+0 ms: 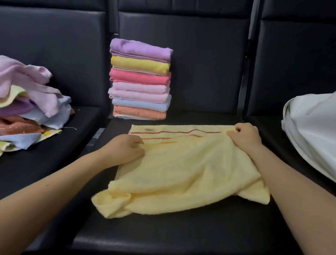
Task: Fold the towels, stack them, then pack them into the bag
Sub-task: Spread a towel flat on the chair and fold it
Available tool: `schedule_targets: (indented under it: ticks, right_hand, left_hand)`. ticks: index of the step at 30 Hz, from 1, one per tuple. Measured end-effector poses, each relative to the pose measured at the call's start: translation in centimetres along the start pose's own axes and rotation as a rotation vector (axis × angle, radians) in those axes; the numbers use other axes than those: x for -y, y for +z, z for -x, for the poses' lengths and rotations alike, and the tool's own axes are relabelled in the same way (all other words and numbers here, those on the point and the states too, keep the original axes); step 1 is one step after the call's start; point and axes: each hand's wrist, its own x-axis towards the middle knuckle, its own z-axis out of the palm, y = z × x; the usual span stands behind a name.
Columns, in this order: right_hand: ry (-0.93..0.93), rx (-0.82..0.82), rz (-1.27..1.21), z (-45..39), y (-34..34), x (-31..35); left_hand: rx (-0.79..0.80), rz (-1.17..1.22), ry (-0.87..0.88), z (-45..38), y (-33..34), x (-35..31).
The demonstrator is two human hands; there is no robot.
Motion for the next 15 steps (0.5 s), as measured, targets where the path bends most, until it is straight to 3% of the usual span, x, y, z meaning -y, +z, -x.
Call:
schedule_targets:
  ticks: [8,12,15]
  right_hand:
    - [-0.097,-0.013,-0.062,-0.7,0.7,-1.4]
    - [-0.131,-0.041,-0.096,-0.4,0.7,-1.6]
    - [-0.137,-0.077,-0.257,-0.3,0.5,-1.5]
  left_hand:
    - [0.078,0.076,0.007,-0.4,-0.7,-0.3]
    - [-0.139,0.371,-0.035,-0.2,-2.6,-0.8]
    - [-0.288,0.439,-0.084,-1.9,-4.0,-1.7]
